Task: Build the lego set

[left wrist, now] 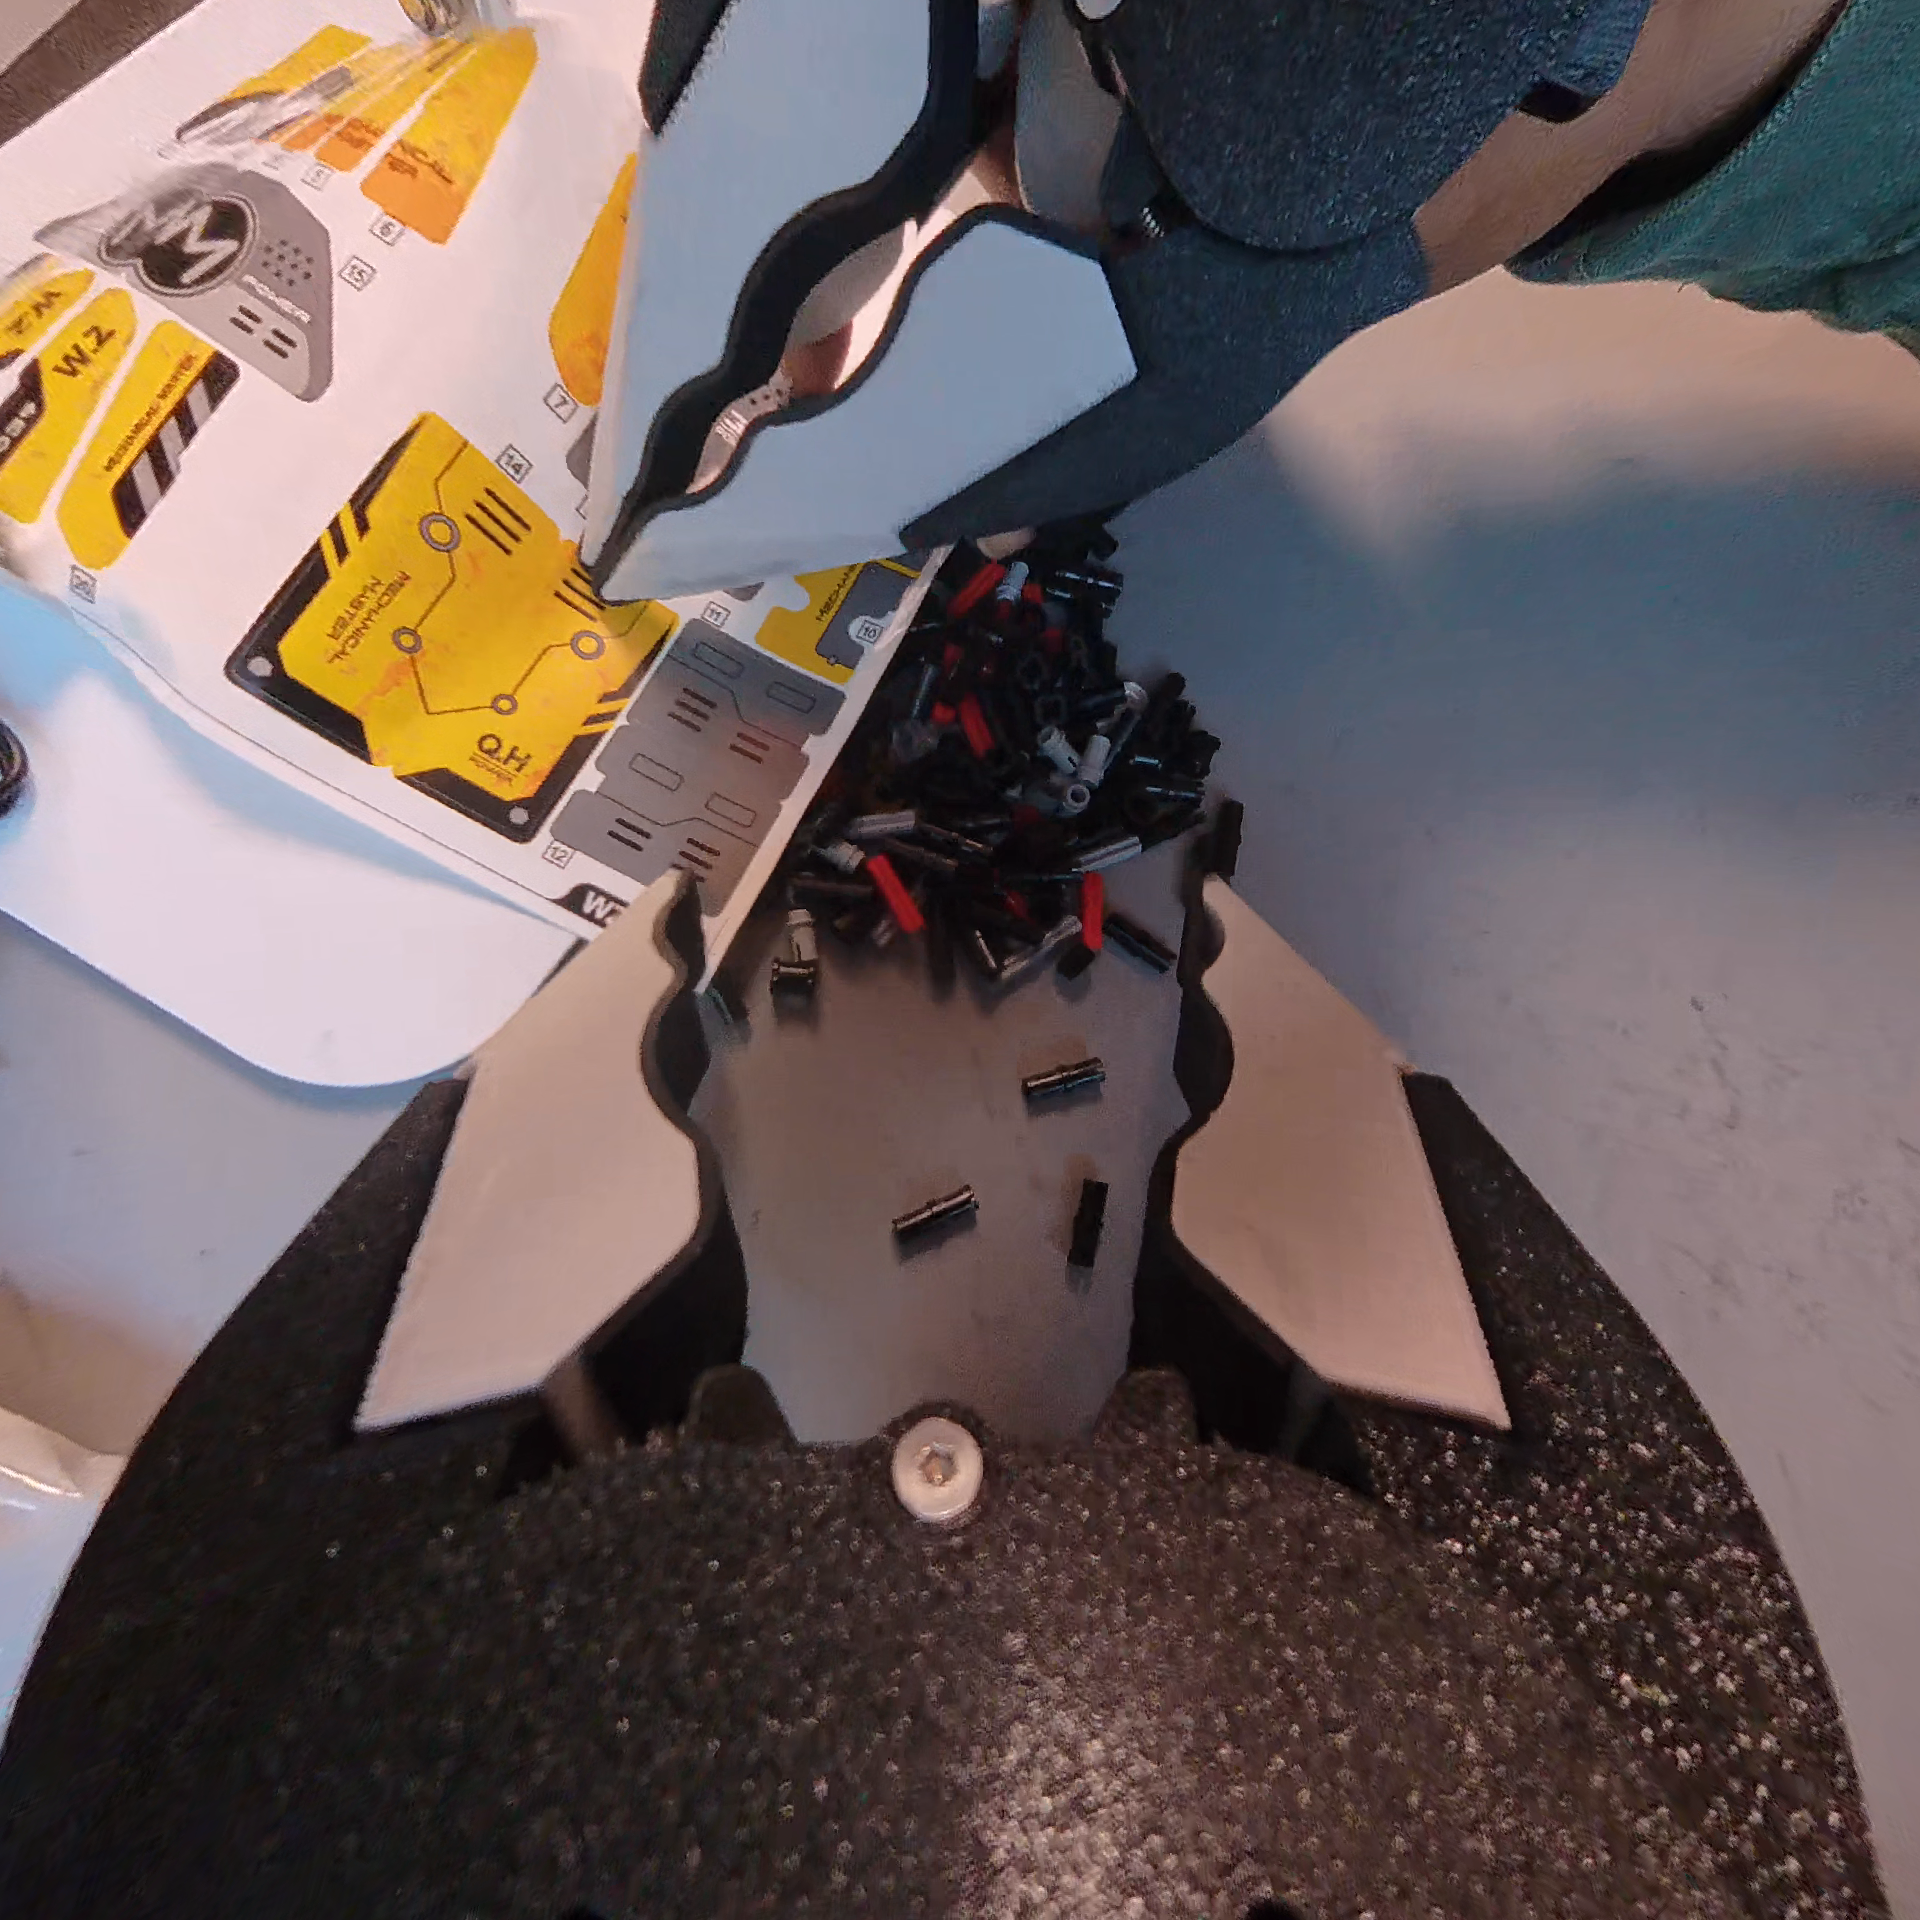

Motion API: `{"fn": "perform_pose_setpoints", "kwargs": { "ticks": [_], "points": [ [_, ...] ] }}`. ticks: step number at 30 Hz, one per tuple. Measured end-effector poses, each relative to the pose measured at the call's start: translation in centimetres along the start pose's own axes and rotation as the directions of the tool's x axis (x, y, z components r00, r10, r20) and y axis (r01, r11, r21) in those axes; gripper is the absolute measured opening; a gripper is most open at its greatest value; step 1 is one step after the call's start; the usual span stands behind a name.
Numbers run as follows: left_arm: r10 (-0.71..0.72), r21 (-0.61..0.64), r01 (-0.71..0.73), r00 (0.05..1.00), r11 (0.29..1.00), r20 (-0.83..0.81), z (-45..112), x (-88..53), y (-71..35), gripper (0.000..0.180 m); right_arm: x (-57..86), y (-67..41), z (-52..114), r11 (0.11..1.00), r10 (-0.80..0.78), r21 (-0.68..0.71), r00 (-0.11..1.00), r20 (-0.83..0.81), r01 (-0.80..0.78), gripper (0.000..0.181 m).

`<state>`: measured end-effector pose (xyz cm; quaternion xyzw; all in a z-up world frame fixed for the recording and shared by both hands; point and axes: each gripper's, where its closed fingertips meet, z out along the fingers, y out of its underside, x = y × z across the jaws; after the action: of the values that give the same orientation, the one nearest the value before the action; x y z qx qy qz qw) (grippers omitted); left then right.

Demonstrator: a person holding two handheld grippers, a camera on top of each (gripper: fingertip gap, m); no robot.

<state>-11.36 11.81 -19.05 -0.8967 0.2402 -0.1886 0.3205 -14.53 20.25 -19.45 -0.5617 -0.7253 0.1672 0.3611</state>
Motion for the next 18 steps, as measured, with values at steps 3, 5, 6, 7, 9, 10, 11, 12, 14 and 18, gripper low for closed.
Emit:
{"fn": "perform_pose_setpoints", "kwargs": {
  "ticks": [3, 5, 6, 7, 9, 10, 11, 12, 14, 18],
  "points": [
    [-0.007, -0.004, 0.007, 1.0, 1.0, -0.006, -0.4, 0.1, 0.3, 0.09, 0.1, -0.3, 0.2, 1.0, 0.014, -0.004, 1.0, -0.008, -0.014, 0.0],
    [-0.018, -0.006, 0.018, 1.0, 1.0, -0.014, -0.7, 0.2, 0.7, 0.09, 0.2, -0.5, 0.2, 0.999, 0.037, 0.0, 0.999, -0.014, -0.037, 0.0],
    [-0.023, -0.009, 0.023, 1.0, 1.0, -0.018, -0.9, 0.2, 0.9, 0.088, 0.4, -0.5, 0.2, 0.999, 0.046, 0.003, 0.999, -0.022, -0.046, 0.0],
    [-0.026, -0.01, 0.025, 0.999, 1.0, -0.024, -1.0, 0.3, 1.0, 0.087, 1.0, -0.5, 0.2, 0.999, 0.049, 0.002, 0.997, -0.054, -0.049, 0.0],
    [-0.032, -0.008, 0.032, 0.999, 0.999, -0.036, -1.2, 0.5, 1.2, 0.087, 1.5, -0.4, 0.2, 0.998, 0.062, 0.005, 0.996, -0.064, -0.061, 0.0],
    [-0.032, -0.01, 0.032, 0.999, 0.999, -0.041, -1.3, 0.7, 1.3, 0.086, 1.5, -0.5, 0.3, 0.997, 0.081, 0.009, 0.995, -0.061, -0.081, 0.0],
    [-0.03, -0.012, 0.03, 0.999, 0.999, -0.044, -1.4, 0.7, 1.4, 0.086, 1.8, -0.5, 0.3, 0.996, 0.087, 0.007, 0.994, -0.072, -0.087, 0.0],
    [-0.029, -0.014, 0.028, 0.999, 1.0, -0.043, -1.4, 0.8, 1.5, 0.086, 2.2, -0.6, 0.4, 0.997, 0.078, 0.001, 0.993, -0.092, -0.079, 0.0],
    [-0.028, -0.015, 0.027, 0.999, 1.0, -0.04, -1.4, 0.8, 1.5, 0.086, 2.9, -0.5, 0.6, 0.998, 0.066, -0.01, 0.99, -0.126, -0.067, 0.0],
    [-0.025, 0.001, 0.026, 0.999, 1.0, -0.029, -1.5, 0.7, 1.4, 0.086, 4.1, -0.6, 1.0, 0.999, 0.036, -0.013, 0.986, -0.166, -0.039, 0.0]
  ]
}}
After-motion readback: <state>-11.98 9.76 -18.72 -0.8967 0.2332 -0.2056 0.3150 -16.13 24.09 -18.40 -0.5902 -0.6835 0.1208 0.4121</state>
